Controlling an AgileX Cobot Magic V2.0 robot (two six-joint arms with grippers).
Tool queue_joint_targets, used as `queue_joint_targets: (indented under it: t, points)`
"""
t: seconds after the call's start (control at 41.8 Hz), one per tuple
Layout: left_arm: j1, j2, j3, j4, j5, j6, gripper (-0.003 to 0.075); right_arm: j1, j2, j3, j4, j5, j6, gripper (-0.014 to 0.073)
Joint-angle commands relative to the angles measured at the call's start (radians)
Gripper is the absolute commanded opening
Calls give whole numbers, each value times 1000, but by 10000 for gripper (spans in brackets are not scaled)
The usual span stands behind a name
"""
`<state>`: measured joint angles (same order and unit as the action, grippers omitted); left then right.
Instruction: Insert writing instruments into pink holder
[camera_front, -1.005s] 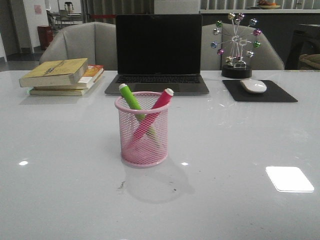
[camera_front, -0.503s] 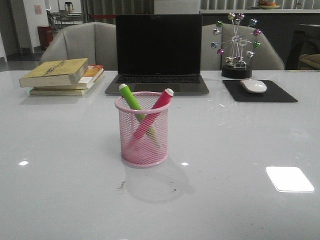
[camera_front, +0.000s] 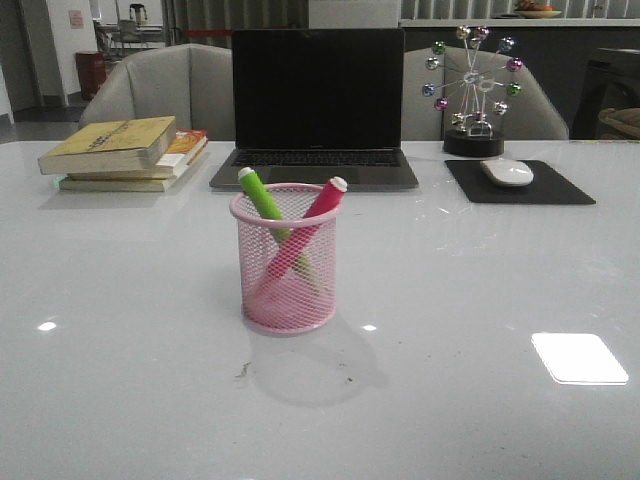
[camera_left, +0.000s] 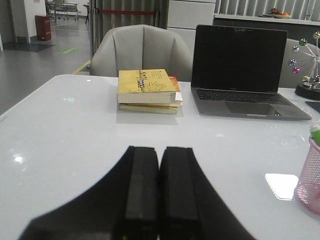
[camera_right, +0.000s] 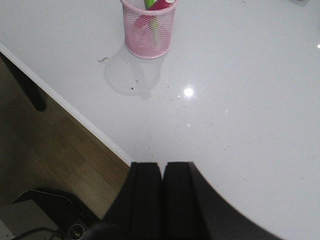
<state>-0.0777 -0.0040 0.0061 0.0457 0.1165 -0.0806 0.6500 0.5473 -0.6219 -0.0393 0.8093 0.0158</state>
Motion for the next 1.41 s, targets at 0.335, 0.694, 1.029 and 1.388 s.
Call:
queue_joint_targets:
  t: [0.335,0.694,1.029,1.388]
  points:
    - [2,-19,2,-28,-188,-1,93,-7,2,-26,-15,-61,-8,58]
    - [-2,-19,2,-10,-192,-1,93,-7,2,-26,-15,-61,-8,58]
    - [-2,-19,2,-10,-192,-1,93,-7,2,-26,-15,-61,-8,58]
    - [-2,-19,2,-10,-192,-1,93,-7,2,-26,-15,-61,-8,58]
